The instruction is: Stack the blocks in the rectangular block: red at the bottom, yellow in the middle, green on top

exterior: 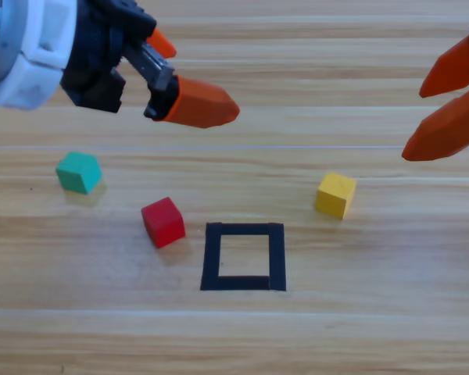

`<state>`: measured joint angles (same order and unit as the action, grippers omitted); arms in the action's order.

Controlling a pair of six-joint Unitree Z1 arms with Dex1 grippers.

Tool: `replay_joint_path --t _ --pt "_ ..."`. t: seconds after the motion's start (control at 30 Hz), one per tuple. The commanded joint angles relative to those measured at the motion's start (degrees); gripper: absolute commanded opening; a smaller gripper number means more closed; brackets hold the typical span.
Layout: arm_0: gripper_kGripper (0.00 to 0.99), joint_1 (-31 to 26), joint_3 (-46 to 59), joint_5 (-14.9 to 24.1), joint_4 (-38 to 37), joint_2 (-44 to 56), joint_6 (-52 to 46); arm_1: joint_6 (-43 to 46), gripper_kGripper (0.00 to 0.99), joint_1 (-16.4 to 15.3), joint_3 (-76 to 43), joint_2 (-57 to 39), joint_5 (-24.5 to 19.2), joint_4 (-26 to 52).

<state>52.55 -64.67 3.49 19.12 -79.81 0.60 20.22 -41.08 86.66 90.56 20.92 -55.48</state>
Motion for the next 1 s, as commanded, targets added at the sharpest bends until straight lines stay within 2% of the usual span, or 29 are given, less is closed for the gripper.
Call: replay_joint_path --t 0.03,0.17,0.27,0.43,0.53,0.6,0.77,0.8,1.0 --pt "0.990 -0.9 3.4 -0.4 -0.4 1.0 0.1 -0.8 0.968 -1.7 -2.3 2.4 -1.7 1.5" --pt "0.990 -1.0 3.7 -0.2 -0.4 1.2 -0.6 -2.5 0.968 -1.7 -1.3 3.8 -5.9 2.0" --pt "0.990 -1.0 3.7 -0.1 -0.3 1.5 -1.2 -2.5 0.968 -0.1 0.0 4.8 -8.8 1.9" --pt "0.990 -3.9 3.1 2.7 1.9 1.6 -5.5 1.0 0.968 3.2 4.1 11.7 -9.6 0.5" --pt "0.990 -8.3 -0.8 5.2 7.4 -0.7 -11.9 3.7 0.968 4.9 9.0 19.1 -10.6 -1.4" --pt "0.990 -9.8 -3.2 5.9 10.4 -3.1 -14.4 4.8 0.968 4.9 11.9 23.2 -11.2 -2.4" --pt "0.990 -10.8 -16.0 7.9 23.6 -14.5 -23.0 6.1 0.968 5.0 17.1 30.4 -13.3 -4.8" --pt "0.990 -10.7 -18.2 9.3 26.1 -16.3 -24.9 6.1 0.968 5.0 17.6 31.4 -14.1 -4.9" --pt "0.990 -10.7 -19.7 8.6 30.6 -21.9 -27.8 6.9 0.968 4.7 20.4 36.3 -20.3 -6.0"
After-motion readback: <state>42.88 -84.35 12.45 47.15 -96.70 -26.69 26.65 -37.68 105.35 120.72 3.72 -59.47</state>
